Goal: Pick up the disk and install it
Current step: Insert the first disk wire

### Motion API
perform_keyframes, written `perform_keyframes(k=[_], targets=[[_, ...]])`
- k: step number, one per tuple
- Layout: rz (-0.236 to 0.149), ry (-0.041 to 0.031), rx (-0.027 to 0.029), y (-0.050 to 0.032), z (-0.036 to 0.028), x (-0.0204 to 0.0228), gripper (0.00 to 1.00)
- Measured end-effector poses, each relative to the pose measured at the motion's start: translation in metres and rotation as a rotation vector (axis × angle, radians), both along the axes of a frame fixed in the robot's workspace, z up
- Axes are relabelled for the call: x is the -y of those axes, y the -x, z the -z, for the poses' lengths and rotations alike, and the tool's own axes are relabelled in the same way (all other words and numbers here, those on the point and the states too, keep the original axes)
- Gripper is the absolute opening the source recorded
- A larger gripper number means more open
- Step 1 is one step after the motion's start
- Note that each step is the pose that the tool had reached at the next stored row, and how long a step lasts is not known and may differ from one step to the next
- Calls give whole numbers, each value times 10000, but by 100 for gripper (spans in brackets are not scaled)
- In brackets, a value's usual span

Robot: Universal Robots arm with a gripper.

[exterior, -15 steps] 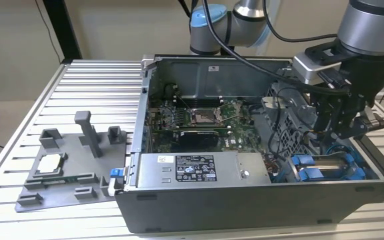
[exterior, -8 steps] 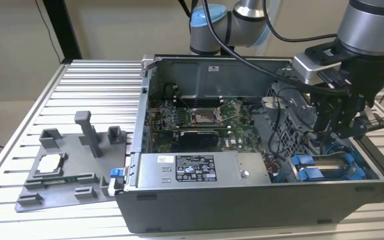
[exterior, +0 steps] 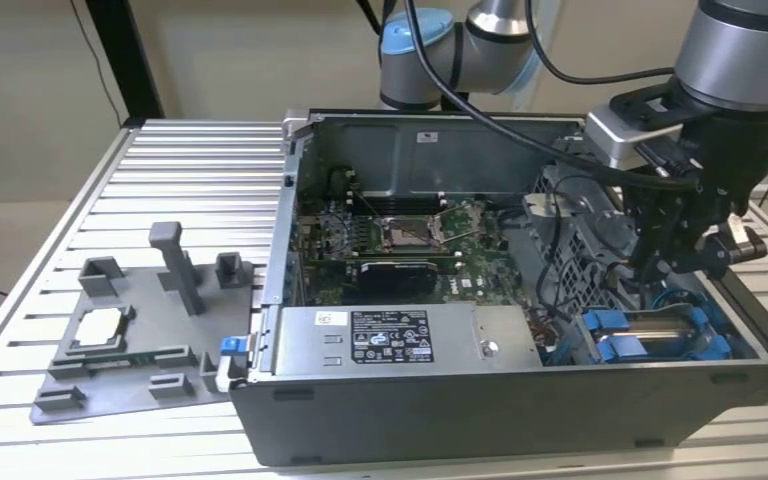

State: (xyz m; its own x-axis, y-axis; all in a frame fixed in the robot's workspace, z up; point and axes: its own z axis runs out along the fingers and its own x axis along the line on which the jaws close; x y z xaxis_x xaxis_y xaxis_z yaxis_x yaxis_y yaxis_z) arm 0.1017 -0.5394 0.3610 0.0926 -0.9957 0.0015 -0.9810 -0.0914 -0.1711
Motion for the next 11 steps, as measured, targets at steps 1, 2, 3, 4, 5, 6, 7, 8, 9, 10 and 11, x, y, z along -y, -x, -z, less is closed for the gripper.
perform_keyframes(k=[1, 2, 3, 4, 5, 6, 7, 8, 9, 10, 11], targets=[[0, 0, 0, 0, 0, 0, 0], [0, 0, 0, 0, 0, 0, 0], [0, 0, 0, 0, -1, 0, 0], [0, 0, 0, 0, -1, 0, 0], [0, -1, 0, 0, -1, 0, 0], [0, -1, 0, 0, -1, 0, 0], [0, -2, 0, 0, -1, 0, 0], [0, -1, 0, 0, -1, 0, 0], [0, -1, 0, 0, -2, 0, 0], [0, -1, 0, 0, -2, 0, 0], [0, 0, 0, 0, -2, 0, 0]])
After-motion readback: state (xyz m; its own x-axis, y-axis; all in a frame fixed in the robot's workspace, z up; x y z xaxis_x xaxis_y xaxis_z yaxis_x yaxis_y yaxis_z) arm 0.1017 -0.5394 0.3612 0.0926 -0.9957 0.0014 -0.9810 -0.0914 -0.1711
